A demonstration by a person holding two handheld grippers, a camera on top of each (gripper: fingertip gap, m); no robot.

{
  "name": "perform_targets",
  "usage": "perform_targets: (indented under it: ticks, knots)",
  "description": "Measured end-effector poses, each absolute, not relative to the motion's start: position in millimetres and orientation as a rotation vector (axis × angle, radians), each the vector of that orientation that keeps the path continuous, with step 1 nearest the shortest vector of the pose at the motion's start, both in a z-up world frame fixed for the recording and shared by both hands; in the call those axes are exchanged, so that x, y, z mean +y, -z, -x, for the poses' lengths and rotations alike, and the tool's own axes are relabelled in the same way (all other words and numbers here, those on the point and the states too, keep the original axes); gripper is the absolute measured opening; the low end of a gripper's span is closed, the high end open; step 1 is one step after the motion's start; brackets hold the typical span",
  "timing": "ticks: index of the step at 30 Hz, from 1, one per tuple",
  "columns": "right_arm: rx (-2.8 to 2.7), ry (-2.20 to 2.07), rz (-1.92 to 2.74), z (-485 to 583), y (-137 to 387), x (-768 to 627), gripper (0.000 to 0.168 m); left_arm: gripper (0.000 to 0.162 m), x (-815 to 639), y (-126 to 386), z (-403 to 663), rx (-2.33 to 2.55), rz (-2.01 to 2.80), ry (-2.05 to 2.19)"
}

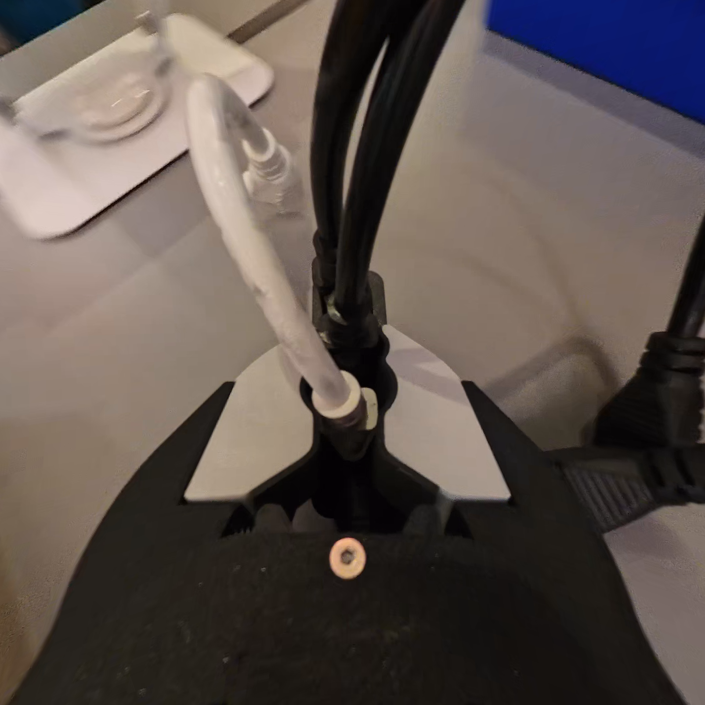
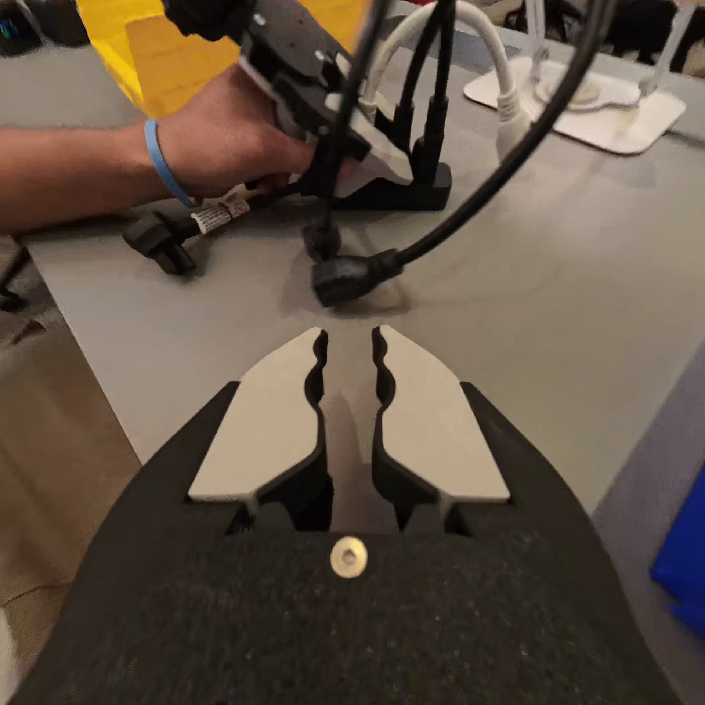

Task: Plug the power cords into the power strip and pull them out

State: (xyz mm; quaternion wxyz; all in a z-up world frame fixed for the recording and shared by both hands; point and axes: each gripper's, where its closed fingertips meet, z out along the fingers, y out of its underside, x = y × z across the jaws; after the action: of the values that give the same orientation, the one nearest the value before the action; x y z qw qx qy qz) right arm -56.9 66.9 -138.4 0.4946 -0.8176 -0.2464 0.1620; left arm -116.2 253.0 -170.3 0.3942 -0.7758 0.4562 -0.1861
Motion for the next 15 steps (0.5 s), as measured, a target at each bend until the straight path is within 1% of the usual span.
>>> perform_targets:
  ticks: [2,5,6,8,10,12,13,14,15]
  knots:
    - [-0.678,-0.372,1.961,68.5,140.6,65.8,0.023,0.028,256.5,170.7,124.6,1.005,2.059,0.473]
    - [-0.741,-0.458,1.957,91.2,141.9,57.2,0.031,0.062,244.0,163.8,140.5,0.966,2.171,0.531]
    - [-0.745,-0.487,1.944,97.2,139.5,54.5,0.033,0.066,240.0,157.7,152.3,0.962,2.177,0.522]
    - [-0.737,-0.538,1.945,105.7,136.9,50.7,0.034,0.061,223.8,152.4,179.5,0.923,2.192,0.556]
    - [-0.729,-0.607,1.955,115.4,136.7,45.8,0.034,0.059,194.4,162.6,193.3,0.869,2.248,0.706]
    - [-0.762,-0.65,1.97,125.0,140.0,38.7,0.036,0.053,162.5,174.7,190.3,0.827,2.285,0.883]
    - [-0.771,-0.623,1.97,124.4,140.4,38.7,0.036,0.055,149.2,175.5,182.8,0.806,2.285,0.966]
    - [-0.764,-0.576,1.964,119.8,137.8,41.4,0.035,0.065,138.3,172.2,173.8,0.801,2.272,1.017]
    - [-0.748,-0.551,1.946,114.8,131.5,43.8,0.034,0.063,126.4,170.0,163.3,0.841,2.259,1.043]
